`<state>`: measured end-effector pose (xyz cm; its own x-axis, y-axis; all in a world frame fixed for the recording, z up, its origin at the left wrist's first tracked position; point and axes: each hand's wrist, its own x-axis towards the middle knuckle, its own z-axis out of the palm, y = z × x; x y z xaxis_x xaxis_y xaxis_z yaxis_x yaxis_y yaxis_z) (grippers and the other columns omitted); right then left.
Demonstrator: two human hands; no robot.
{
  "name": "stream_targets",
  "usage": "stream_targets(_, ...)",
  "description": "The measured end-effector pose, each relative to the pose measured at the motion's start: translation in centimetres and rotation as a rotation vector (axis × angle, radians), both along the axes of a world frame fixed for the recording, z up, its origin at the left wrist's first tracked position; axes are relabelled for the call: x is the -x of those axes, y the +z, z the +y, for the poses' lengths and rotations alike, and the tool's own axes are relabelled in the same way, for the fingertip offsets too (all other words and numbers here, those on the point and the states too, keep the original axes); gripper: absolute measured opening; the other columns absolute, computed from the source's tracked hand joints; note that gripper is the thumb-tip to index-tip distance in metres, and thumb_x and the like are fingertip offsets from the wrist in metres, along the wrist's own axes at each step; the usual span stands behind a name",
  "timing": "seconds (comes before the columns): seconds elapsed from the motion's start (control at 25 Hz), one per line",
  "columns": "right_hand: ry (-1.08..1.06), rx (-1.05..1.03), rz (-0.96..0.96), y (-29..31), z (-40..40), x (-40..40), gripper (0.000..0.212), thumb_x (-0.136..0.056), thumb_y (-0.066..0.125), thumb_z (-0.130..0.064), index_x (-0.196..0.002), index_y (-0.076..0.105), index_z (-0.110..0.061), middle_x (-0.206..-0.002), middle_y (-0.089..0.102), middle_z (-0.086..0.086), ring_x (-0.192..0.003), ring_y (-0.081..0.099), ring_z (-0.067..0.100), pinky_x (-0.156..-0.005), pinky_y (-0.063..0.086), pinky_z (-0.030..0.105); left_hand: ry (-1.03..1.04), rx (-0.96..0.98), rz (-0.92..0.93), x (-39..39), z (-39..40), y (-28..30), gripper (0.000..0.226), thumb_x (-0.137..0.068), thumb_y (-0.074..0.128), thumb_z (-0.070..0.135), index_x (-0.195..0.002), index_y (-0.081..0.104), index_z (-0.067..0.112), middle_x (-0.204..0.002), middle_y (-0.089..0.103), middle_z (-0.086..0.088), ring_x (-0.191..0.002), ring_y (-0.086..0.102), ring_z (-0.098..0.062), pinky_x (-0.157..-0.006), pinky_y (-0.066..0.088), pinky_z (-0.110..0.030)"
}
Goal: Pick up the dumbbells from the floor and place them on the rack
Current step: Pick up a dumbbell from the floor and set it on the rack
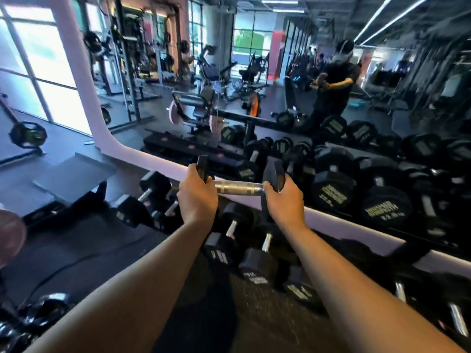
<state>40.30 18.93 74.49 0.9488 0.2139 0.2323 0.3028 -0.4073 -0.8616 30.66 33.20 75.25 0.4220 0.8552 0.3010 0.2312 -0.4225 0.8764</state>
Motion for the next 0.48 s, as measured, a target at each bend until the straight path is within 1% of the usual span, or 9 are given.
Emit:
stream_targets(0.04, 0.022, -0.005, -0.009, 0.7, 2.1, -2.3, 0.023, -0.096, 0.061, -0.032, -0.111, 0.063, -0.015, -0.091, 0.064, -0.001, -0.081, 0.061, 0.019, -0.064, 0.042, 0.030, 0.010, -0.003, -0.044, -2.1, 1.9, 0.4, 0.016, -0.093, 0.058, 0.016, -0.109, 0.060, 0.011, -0.094, 0.068, -0.010, -0.094, 0.064, -0.035, -0.074, 0.044, -0.036)
stream_targets(0.12, 0.046, 0.003, -0.024, 1.5, 6.3, -6.5, 0.022, -0.096, 0.061, -0.032, -0.112, 0.062, -0.016, -0.088, 0.062, -0.004, -0.076, 0.058, 0.014, -0.062, 0.042, 0.029, 0.071, -0.001, -0.050, -5.8, 5.6, 0.9, 0.014, -0.092, 0.058, 0.015, -0.105, 0.060, 0.012, -0.091, 0.068, -0.008, -0.090, 0.064, -0.033, -0.070, 0.043, -0.035)
stream_targets(0.16, 0.064, 0.010, -0.032, 1.7, 8.4, -8.3, 0.025, -0.096, 0.061, -0.033, -0.114, 0.062, -0.016, -0.091, 0.063, -0.003, -0.080, 0.061, 0.017, -0.065, 0.045, 0.030, 0.120, 0.007, -0.036, -7.3, 7.4, 1.0, 0.013, -0.092, 0.058, 0.015, -0.104, 0.059, 0.012, -0.092, 0.068, -0.008, -0.091, 0.063, -0.033, -0.068, 0.040, -0.033)
stream_targets(0.24, 0.099, -0.003, -0.050, 1.9, 12.9, -11.9, 0.035, -0.095, 0.060, -0.038, -0.122, 0.062, -0.017, -0.106, 0.068, 0.002, -0.098, 0.065, 0.025, -0.080, 0.053, 0.037, 0.176, 0.029, -0.047, -10.8, 11.2, 1.2, 0.014, -0.091, 0.058, 0.016, -0.105, 0.060, 0.012, -0.097, 0.069, -0.010, -0.094, 0.063, -0.034, -0.068, 0.037, -0.031)
stream_targets(0.28, 0.109, -0.011, -0.055, 1.9, 15.1, -13.6, 0.039, -0.094, 0.059, -0.039, -0.126, 0.061, -0.018, -0.114, 0.068, 0.003, -0.105, 0.064, 0.026, -0.088, 0.053, 0.040, 0.189, 0.037, -0.058, -12.5, 13.2, 1.2, 0.016, -0.090, 0.058, 0.015, -0.106, 0.060, 0.013, -0.098, 0.070, -0.011, -0.095, 0.063, -0.035, -0.068, 0.037, -0.031)
stream_targets(0.32, 0.126, -0.025, -0.063, 2.0, 17.7, -15.6, 0.038, -0.094, 0.060, -0.037, -0.128, 0.060, -0.019, -0.117, 0.068, 0.002, -0.109, 0.063, 0.024, -0.093, 0.052, 0.041, 0.201, 0.036, -0.069, -14.6, 15.6, 1.2, 0.016, -0.090, 0.058, 0.015, -0.106, 0.060, 0.013, -0.099, 0.069, -0.011, -0.096, 0.063, -0.035, -0.069, 0.036, -0.030)
stream_targets(0.4, 0.143, -0.045, -0.079, 2.0, 22.2, -19.4, 0.035, -0.095, 0.061, -0.031, -0.128, 0.061, -0.020, -0.116, 0.069, -0.001, -0.109, 0.064, 0.022, -0.092, 0.051, 0.037, 0.222, 0.020, -0.074, -18.2, 20.0, 1.1, 0.015, -0.091, 0.058, 0.015, -0.105, 0.060, 0.011, -0.100, 0.068, -0.012, -0.096, 0.062, -0.035, -0.070, 0.035, -0.029)
stream_targets(0.48, 0.140, -0.050, -0.091, 2.1, 26.3, -23.1, 0.034, -0.095, 0.061, -0.031, -0.127, 0.062, -0.020, -0.114, 0.069, -0.001, -0.108, 0.064, 0.022, -0.085, 0.049, 0.030, 0.227, -0.004, -0.081, -21.8, 24.2, 1.2, 0.017, -0.091, 0.059, 0.016, -0.106, 0.060, 0.010, -0.103, 0.068, -0.012, -0.099, 0.062, -0.034, -0.071, 0.033, -0.029)
